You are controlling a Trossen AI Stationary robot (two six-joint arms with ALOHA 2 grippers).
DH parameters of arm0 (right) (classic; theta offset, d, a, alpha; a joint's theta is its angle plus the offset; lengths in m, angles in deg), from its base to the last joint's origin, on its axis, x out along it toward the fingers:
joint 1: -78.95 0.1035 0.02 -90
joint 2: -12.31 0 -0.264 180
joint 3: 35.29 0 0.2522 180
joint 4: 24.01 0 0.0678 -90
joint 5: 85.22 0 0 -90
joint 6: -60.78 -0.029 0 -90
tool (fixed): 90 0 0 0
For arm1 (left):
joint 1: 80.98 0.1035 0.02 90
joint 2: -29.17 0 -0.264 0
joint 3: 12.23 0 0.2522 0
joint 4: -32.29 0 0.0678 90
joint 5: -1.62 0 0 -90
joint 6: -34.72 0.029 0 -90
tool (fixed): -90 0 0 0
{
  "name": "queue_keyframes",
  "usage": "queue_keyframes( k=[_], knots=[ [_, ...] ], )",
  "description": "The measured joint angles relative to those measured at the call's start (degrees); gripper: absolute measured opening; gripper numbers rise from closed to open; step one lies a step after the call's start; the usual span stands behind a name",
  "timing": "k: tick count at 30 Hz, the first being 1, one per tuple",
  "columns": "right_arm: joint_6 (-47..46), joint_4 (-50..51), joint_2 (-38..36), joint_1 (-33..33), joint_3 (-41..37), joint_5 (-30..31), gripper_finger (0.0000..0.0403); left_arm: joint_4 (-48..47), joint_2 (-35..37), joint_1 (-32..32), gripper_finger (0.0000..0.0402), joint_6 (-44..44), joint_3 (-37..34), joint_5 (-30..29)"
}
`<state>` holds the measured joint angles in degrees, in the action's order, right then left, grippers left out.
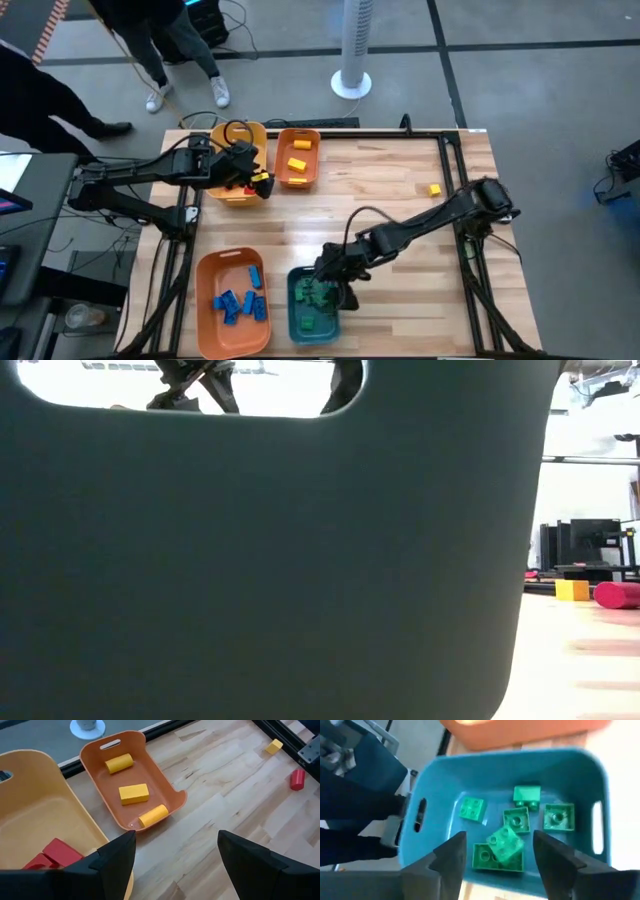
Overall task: Sort blocks
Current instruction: Put the green game piece into the blue bin, then put the red wooden block into the yellow bin
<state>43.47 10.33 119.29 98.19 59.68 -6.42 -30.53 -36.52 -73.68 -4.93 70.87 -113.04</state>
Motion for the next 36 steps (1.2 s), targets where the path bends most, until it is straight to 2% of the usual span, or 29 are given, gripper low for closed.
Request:
queue_keyframes(
  k=[3,7,11,15,19,25,30,36],
  knots=[
    [2.15,5.33,-3.91,-0.56,0.04,1.05,0.0238,-0.02,0.00,0.00,0.0274,-0.06,0.00,0.48],
    [5.53,18.05,-10.21,-0.83,-1.62,9.80,0.0234,-0.04,0.00,-0.01,0.0274,-0.07,0.00,1.46],
    [5.00,17.87,-18.46,-2.35,-10.19,11.18,0.0226,-0.04,0.00,-0.02,0.0274,-0.02,0.00,1.66],
    [2.27,19.54,-24.53,-2.53,-22.15,11.15,0.0225,-0.03,0.00,-0.01,0.0274,0.66,0.00,1.66],
    [0.55,24.96,-29.35,-1.92,-29.55,9.55,0.0234,-0.02,0.00,0.00,0.0274,1.07,0.00,1.66],
    [8.13,39.27,-30.46,-3.35,-31.30,9.62,0.0262,0.00,0.00,0.00,0.0274,2.64,0.00,1.64],
    [15.52,49.47,-27.42,-5.31,-31.38,12.38,0.0270,0.00,0.00,0.00,0.0274,3.42,0.00,1.61],
    [21.70,51.70,-22.84,-6.74,-33.28,17.39,0.0271,0.02,0.00,0.00,0.0274,3.86,0.00,1.55]
  ],
)
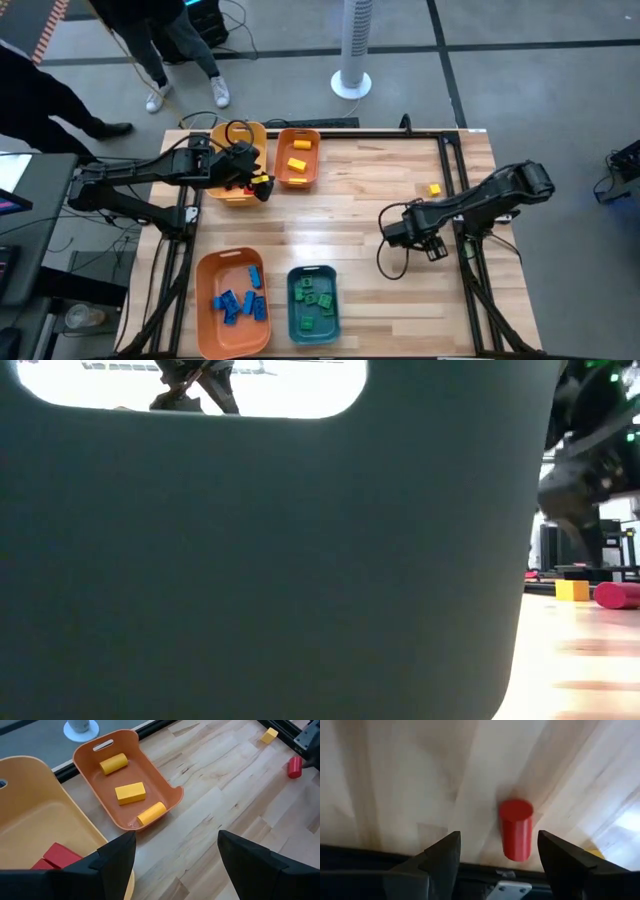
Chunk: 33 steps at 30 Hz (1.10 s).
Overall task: Sort blocks
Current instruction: Put the red wooden block into the yellow bin
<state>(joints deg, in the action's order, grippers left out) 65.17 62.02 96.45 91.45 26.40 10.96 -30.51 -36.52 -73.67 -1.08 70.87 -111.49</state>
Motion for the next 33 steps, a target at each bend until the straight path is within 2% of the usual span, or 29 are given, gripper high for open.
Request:
queue_keyframes(
  k=[4,8,11,16,22,26,33],
  knots=[
    [1.51,-1.15,3.27,-0.74,-2.42,0.51,0.0271,-0.04,0.00,0.00,0.0274,0.00,0.00,-0.02],
    [0.16,-1.68,6.77,-2.02,-2.45,5.54,0.0269,-0.10,0.00,0.00,0.0274,0.01,0.00,-0.02],
    [2.06,-4.00,8.91,-4.04,-3.18,3.42,0.0259,-0.13,0.00,0.00,0.0274,0.48,0.00,-0.02],
    [3.08,-4.34,13.28,-6.41,-3.41,1.44,0.0220,-0.28,0.00,0.00,0.0274,0.67,0.00,-0.02],
    [3.64,-5.03,17.22,-7.67,-3.22,0.18,0.0145,-1.06,0.00,0.00,0.0274,-0.04,0.00,0.00],
    [2.87,-6.45,16.57,-7.79,-3.05,-1.24,0.0105,-1.36,0.00,0.00,0.0274,-0.33,0.00,0.29],
    [3.10,-12.87,9.03,-8.25,0.23,-1.97,0.0116,-1.42,0.00,0.00,0.0274,-0.02,0.00,0.32]
  ],
)
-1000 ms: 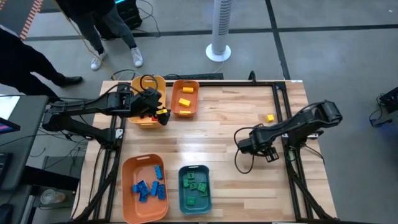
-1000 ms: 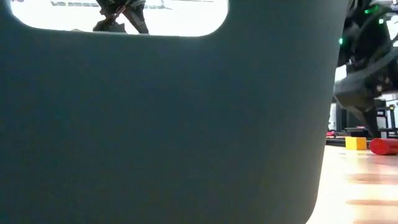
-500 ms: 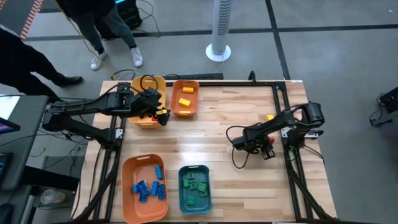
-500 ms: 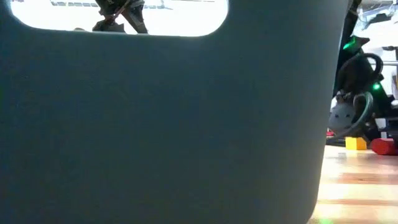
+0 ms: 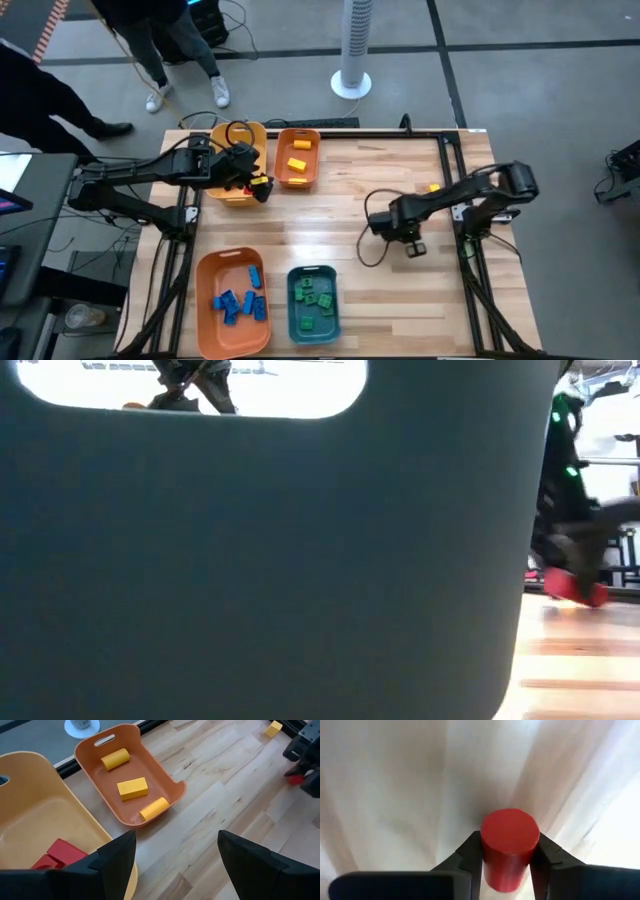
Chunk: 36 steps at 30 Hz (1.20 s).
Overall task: Sort blocks
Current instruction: Put the red wooden block into the yellow bin
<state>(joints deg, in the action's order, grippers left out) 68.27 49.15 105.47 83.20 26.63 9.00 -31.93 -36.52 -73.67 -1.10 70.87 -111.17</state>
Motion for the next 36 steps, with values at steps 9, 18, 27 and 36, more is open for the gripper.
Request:
queue_keyframes(
  k=[9,18,27,36],
  knots=[
    [-5.29,-20.03,-16.39,-3.58,0.90,-0.47,0.0119,0.00,0.00,0.00,0.0274,2.30,0.00,-0.02],
    [-10.63,-36.76,-25.79,-7.88,0.88,-5.49,0.0119,14.35,-1.22,-0.66,0.0274,4.09,-1.52,11.07],
    [-22.94,-62.80,-28.38,-7.97,0.90,-7.70,0.0119,38.60,-12.81,-8.85,0.0274,13.09,-5.03,17.98],
    [-26.56,-70.36,-25.48,-4.83,0.86,-7.97,0.0119,54.80,-20.26,-9.57,0.0274,16.11,-4.98,14.94]
  ],
)
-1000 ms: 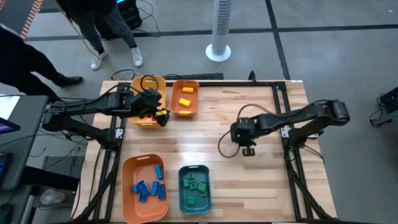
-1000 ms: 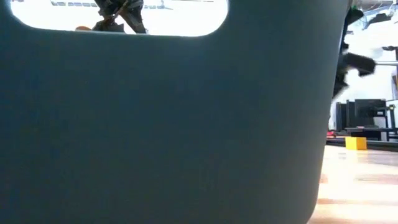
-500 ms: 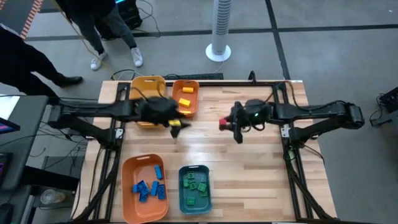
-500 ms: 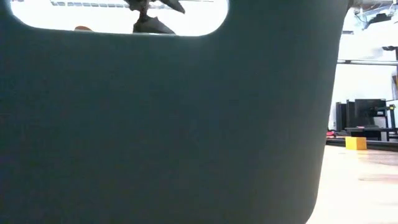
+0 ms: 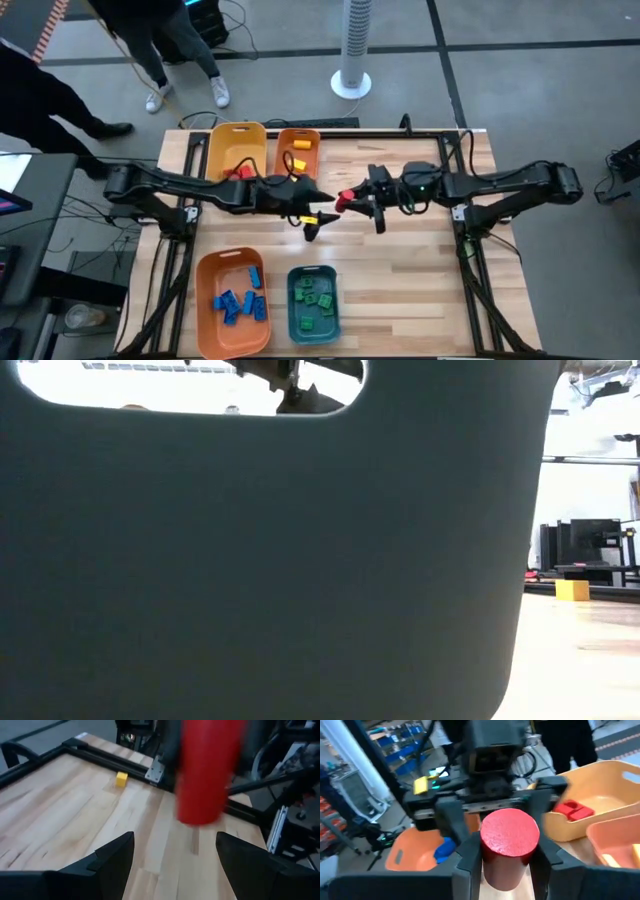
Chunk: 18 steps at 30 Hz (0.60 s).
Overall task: Sort blocks
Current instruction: Put the red wooden block into the yellow bin
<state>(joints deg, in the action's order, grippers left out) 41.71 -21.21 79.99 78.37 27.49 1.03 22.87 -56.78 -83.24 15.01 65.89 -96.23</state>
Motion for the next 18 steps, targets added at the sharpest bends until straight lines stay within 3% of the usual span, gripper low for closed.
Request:
queue_keyframes(
  k=[10,14,18],
  knots=[
    [-1.01,-2.76,1.06,-0.32,0.00,0.15,0.0119,7.01,-3.25,0.35,0.0263,2.87,2.68,-0.73],
    [-0.98,-2.78,1.00,-0.72,0.00,0.27,0.0119,7.85,-4.85,0.59,0.0206,4.38,4.85,-0.99],
    [-0.75,-2.95,1.00,-0.70,0.00,0.45,0.0119,6.58,-5.59,0.80,0.0116,5.83,6.15,-0.80]
  ],
)
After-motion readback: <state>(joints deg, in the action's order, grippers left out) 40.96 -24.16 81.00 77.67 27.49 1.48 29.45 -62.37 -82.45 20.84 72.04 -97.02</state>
